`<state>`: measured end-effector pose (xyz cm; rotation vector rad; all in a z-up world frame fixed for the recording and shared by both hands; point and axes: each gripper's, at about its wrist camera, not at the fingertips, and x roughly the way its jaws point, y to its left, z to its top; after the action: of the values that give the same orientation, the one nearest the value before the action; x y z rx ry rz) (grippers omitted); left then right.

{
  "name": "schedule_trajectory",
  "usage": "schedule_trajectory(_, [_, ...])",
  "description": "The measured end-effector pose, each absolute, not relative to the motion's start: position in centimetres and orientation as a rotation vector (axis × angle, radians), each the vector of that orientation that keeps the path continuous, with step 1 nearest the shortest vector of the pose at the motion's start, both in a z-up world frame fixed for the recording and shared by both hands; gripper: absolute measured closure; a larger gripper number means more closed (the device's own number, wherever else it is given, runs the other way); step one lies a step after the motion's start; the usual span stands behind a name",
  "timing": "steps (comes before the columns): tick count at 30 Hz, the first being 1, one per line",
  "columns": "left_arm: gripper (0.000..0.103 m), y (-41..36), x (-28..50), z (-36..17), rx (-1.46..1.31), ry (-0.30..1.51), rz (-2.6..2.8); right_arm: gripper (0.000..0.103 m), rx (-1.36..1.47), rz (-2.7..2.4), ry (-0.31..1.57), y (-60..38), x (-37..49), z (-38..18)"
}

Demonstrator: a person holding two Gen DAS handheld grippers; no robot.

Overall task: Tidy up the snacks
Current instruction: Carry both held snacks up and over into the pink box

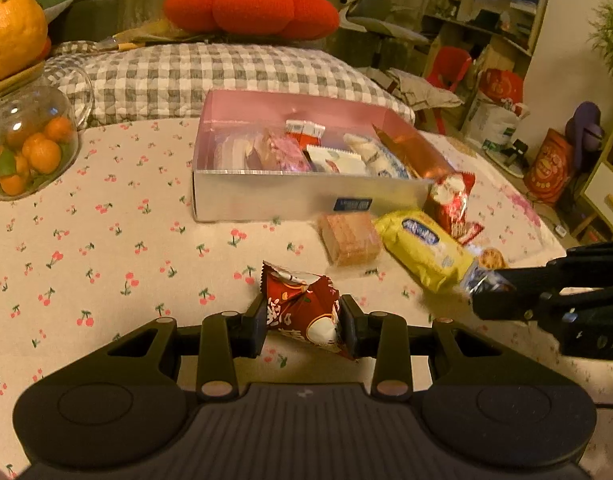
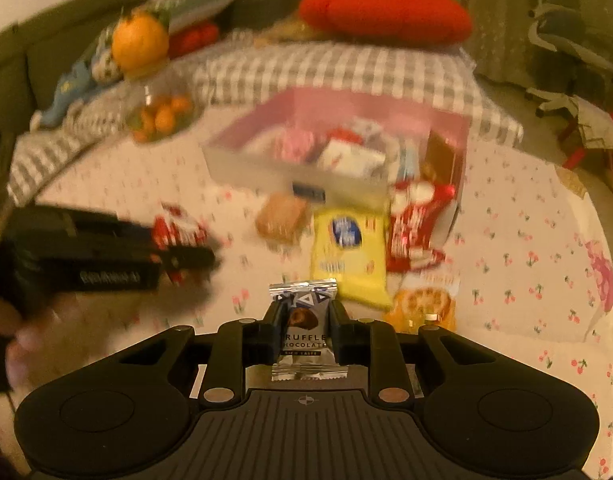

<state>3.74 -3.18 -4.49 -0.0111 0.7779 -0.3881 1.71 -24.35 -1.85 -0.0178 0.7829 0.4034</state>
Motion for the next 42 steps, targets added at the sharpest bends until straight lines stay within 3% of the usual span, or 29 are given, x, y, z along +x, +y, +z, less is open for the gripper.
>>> schedule_trajectory(19, [0.069,-2.9,7.5,-0.6,-0.025,0.690,-0.320,0.080,0.071,0.315,0.674,-23.4,8.8,3.6])
schedule_trajectory(42, [0.069,-5.1,16.9,-2.2,0.007,0.687,-0.236,0.078,0.221,0.318,0.685,-26.2,17.4,0.5])
